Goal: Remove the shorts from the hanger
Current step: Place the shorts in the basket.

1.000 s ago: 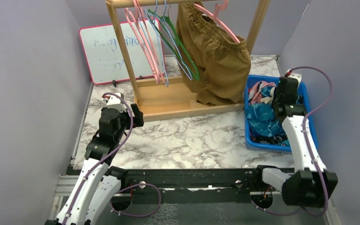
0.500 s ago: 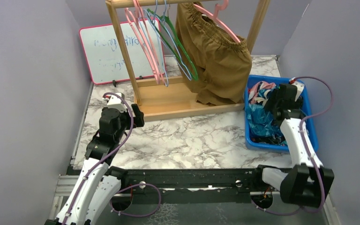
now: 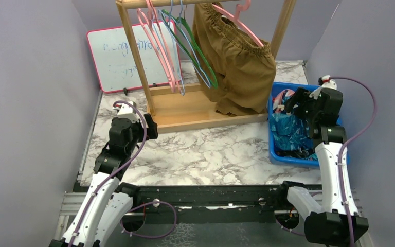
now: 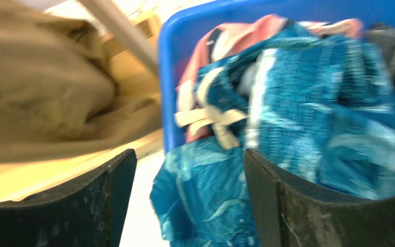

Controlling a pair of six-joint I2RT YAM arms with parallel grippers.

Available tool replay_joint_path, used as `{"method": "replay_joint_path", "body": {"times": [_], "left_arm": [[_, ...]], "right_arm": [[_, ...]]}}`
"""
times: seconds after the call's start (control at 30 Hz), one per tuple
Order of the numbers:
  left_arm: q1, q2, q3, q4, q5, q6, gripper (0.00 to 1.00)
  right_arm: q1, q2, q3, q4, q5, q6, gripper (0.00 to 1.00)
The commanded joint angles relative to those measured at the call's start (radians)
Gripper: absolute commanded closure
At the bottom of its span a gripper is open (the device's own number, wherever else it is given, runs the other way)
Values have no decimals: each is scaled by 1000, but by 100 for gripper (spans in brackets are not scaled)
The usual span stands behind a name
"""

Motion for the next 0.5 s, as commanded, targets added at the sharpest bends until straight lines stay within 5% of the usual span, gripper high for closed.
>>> {"method": "replay_joint_path", "body": {"times": [0.0,0.33,0.47], "left_arm": [[6,-2,-6,21,27,4,1],[6,-11,-6,21,42,3,1],[7,-32,-9,18,29,2,1]], "right_arm": [[-6,-13,-58,-23,-333,5,26],[-6,76,-248,75,-158,117,33],[-6,113,-264,84,29,165,33]]}}
